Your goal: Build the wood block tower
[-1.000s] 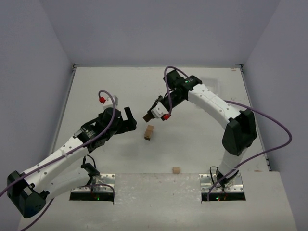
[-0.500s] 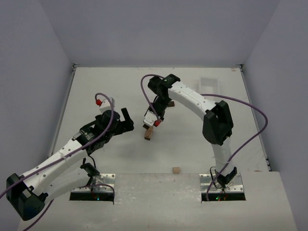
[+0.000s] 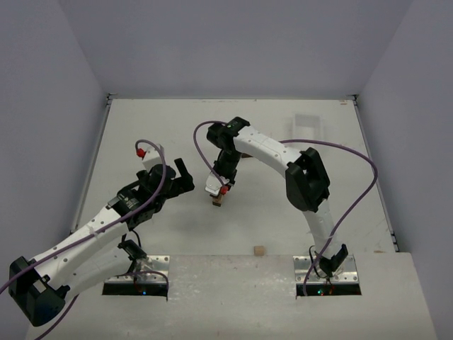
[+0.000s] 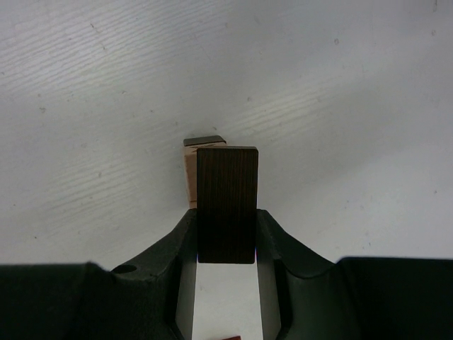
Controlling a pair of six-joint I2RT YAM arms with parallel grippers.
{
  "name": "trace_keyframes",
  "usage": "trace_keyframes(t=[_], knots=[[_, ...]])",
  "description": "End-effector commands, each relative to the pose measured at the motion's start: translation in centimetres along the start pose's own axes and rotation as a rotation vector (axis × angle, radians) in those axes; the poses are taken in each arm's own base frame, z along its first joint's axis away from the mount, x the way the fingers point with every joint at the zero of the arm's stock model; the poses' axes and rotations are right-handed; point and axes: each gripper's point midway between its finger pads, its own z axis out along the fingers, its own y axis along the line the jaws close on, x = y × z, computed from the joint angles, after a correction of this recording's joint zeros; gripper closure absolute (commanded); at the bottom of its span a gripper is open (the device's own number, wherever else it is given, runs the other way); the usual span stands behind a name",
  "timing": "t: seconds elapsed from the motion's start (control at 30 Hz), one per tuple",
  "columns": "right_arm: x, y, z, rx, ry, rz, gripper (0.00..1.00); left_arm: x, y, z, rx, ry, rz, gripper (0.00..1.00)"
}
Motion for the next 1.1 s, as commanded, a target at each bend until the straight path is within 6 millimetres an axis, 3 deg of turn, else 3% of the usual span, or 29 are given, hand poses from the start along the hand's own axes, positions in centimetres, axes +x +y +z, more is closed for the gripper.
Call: trace_keyframes(t=[0.0, 1.07], knots=[[-1.1, -0.2, -0.3, -0.027, -0.015, -0.079, 0.8, -1.0, -0.3, 0.1, 0.01, -0.05, -0.031, 0.0], [-0.4, 1.6, 0.0, -0.132, -0.003, -0.069, 0.78, -0.7, -0.2, 0.6, -0.006, -0.036, -0.008, 0.0]])
